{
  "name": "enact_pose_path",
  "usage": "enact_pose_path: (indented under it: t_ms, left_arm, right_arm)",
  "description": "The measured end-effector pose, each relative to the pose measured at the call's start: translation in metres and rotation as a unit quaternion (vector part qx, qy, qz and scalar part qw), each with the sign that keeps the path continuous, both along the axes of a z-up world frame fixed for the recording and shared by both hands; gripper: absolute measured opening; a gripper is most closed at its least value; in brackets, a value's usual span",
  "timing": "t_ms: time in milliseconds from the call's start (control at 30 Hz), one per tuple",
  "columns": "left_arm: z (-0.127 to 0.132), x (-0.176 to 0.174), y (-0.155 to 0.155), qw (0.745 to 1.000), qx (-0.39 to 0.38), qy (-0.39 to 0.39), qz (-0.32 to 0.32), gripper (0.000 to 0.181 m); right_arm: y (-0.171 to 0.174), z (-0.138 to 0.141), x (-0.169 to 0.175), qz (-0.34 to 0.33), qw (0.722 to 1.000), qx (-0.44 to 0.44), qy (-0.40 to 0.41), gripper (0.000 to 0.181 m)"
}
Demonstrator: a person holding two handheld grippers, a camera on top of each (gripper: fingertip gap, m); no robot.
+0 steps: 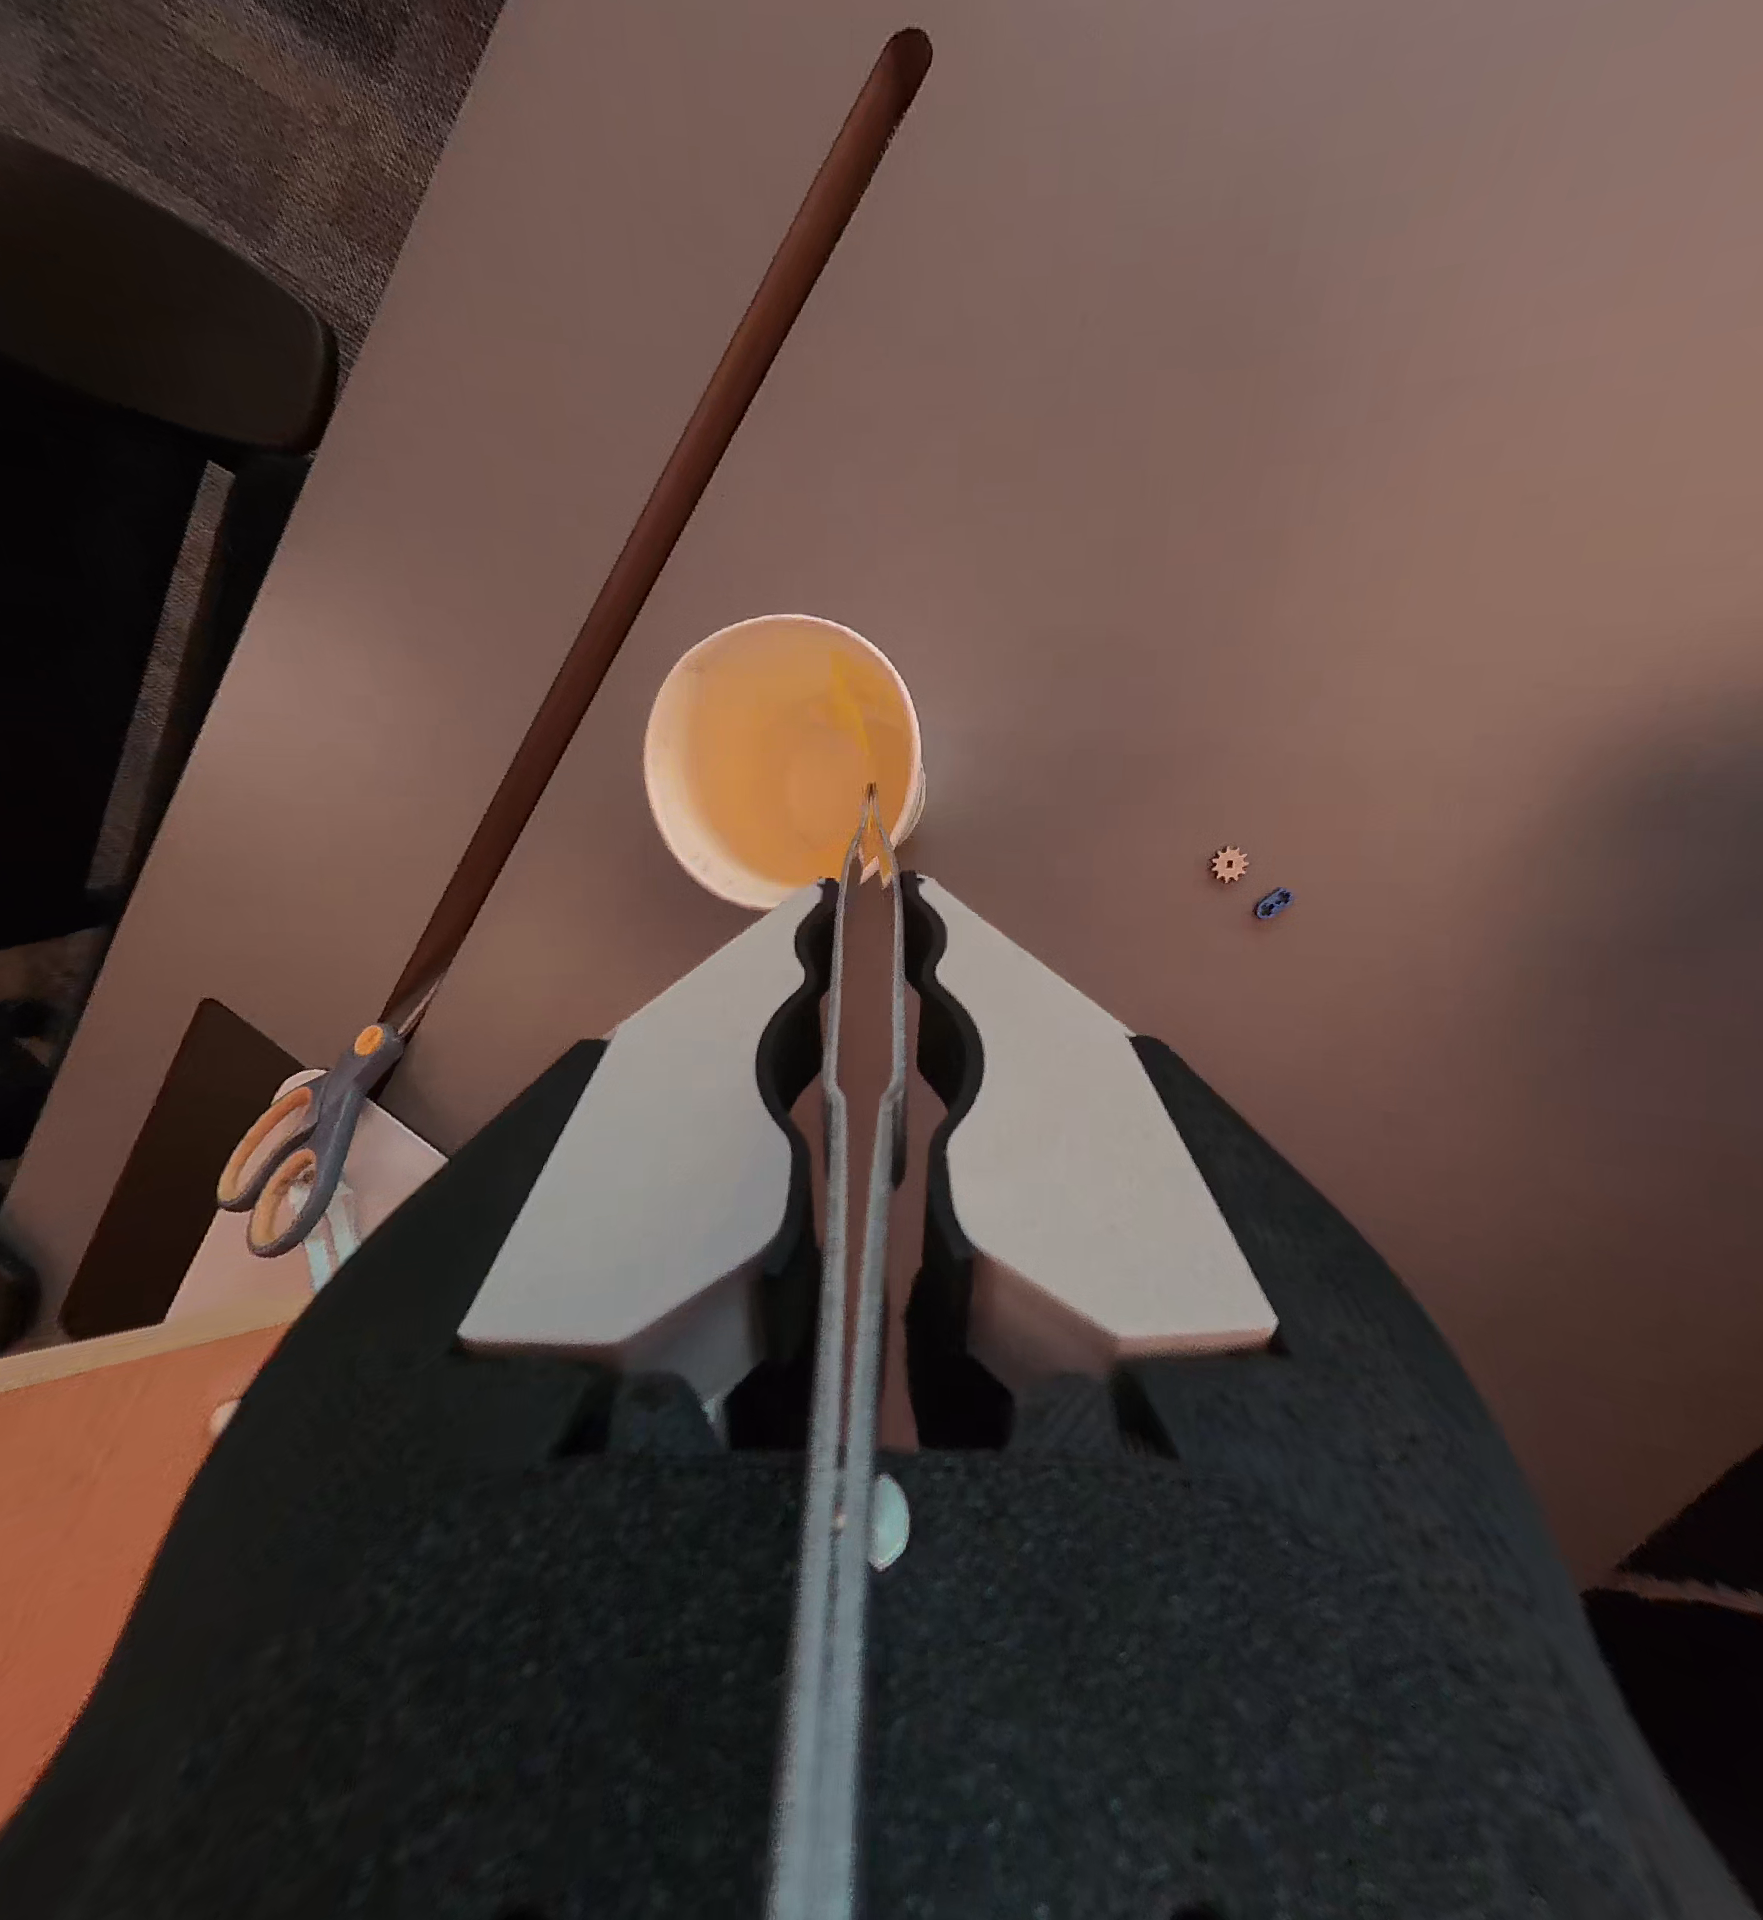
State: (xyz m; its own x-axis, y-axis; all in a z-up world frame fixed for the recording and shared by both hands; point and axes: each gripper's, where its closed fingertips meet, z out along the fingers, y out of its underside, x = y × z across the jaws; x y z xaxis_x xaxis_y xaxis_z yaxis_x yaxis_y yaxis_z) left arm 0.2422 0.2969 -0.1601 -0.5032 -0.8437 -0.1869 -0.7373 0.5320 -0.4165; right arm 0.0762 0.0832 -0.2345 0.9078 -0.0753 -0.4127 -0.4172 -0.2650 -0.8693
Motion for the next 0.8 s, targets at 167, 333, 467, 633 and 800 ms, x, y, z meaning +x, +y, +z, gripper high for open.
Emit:
enact_pose_path:
  t_ms: [167, 333, 467, 633, 800]
  left_arm:
    - [0.004, 0.003, -0.002, 1.000, -0.022, -0.001, 0.020, 0.019]
    - [0.035, 0.001, 0.001, 0.998, -0.034, -0.054, 0.019, 0.019]
    - [0.074, -0.015, 0.003, 0.992, -0.045, -0.114, 0.030, 0.019]
    - [0.108, -0.070, -0.015, 0.965, -0.108, -0.234, 0.044, 0.019]
    - [0.057, -0.154, -0.053, 0.935, -0.190, -0.288, 0.078, 0.018]
  right_arm:
    - [-0.001, 0.000, 0.000, 0.000, 1.000, 0.000, 0.002, 0.043]
    - [-0.001, 0.000, 0.000, 0.000, 1.000, 0.001, 0.003, 0.043]
    - [-0.001, 0.001, 0.001, -0.001, 1.000, 0.001, 0.003, 0.043]
    - [-0.002, 0.001, 0.002, -0.002, 1.000, 0.000, 0.001, 0.043]
    - [-0.003, 0.000, 0.005, -0.007, 1.000, -0.002, 0.000, 0.043]
